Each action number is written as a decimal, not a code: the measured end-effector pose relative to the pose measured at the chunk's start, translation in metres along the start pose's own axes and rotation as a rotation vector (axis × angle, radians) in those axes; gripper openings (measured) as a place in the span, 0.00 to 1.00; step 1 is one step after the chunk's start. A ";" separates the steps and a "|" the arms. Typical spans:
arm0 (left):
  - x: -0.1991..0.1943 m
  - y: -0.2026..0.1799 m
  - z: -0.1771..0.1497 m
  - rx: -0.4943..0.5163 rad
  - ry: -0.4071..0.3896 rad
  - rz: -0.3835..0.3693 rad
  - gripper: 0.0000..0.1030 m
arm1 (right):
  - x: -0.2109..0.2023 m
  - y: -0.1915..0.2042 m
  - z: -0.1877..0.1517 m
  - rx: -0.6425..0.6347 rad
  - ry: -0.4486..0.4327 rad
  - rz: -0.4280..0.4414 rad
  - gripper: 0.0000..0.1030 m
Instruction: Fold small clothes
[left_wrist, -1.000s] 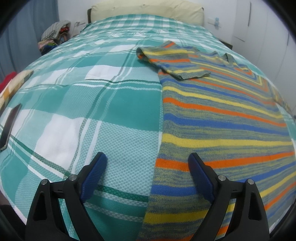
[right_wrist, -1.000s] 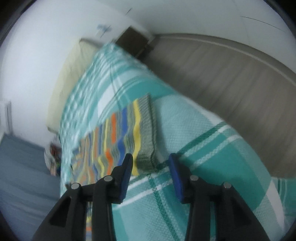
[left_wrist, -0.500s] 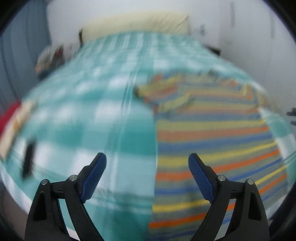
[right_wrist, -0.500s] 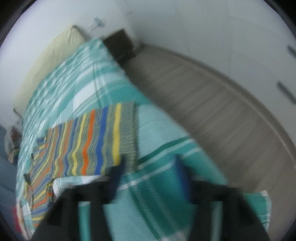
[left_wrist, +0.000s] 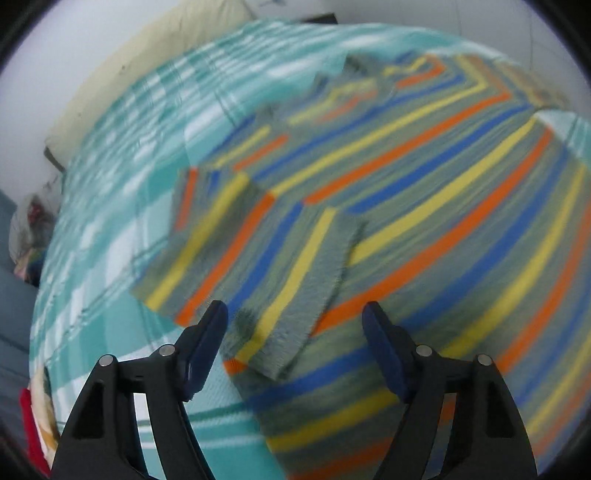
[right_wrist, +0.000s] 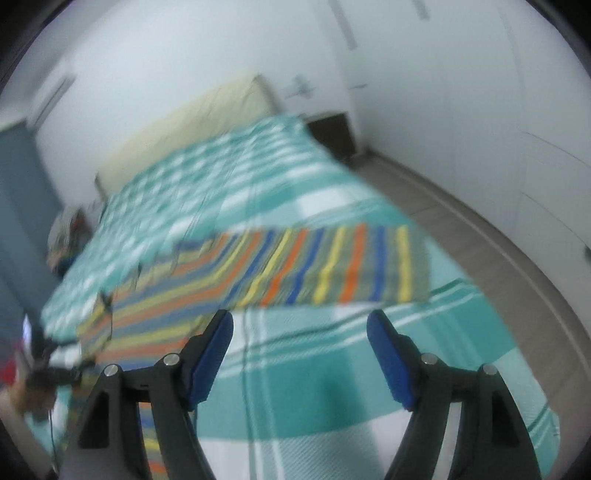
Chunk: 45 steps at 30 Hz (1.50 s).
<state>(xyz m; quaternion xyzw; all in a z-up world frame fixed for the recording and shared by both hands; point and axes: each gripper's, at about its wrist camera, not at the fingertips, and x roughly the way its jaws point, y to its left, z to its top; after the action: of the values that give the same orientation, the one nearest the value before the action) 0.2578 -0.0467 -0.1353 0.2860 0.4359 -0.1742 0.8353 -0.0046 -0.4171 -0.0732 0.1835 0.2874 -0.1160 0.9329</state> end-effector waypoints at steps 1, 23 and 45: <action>0.005 0.003 -0.002 -0.019 -0.012 -0.029 0.77 | 0.004 0.005 -0.003 -0.034 0.009 -0.002 0.72; -0.024 0.250 -0.124 -1.194 -0.094 -0.044 0.01 | 0.026 0.024 -0.009 -0.068 0.037 0.043 0.72; 0.005 0.266 -0.198 -1.299 0.013 -0.128 0.25 | 0.046 0.030 -0.022 -0.115 0.097 0.020 0.72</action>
<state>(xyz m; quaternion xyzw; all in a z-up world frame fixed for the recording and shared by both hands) 0.2795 0.2837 -0.1430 -0.3026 0.4738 0.0769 0.8234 0.0317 -0.3861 -0.1083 0.1376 0.3365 -0.0811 0.9280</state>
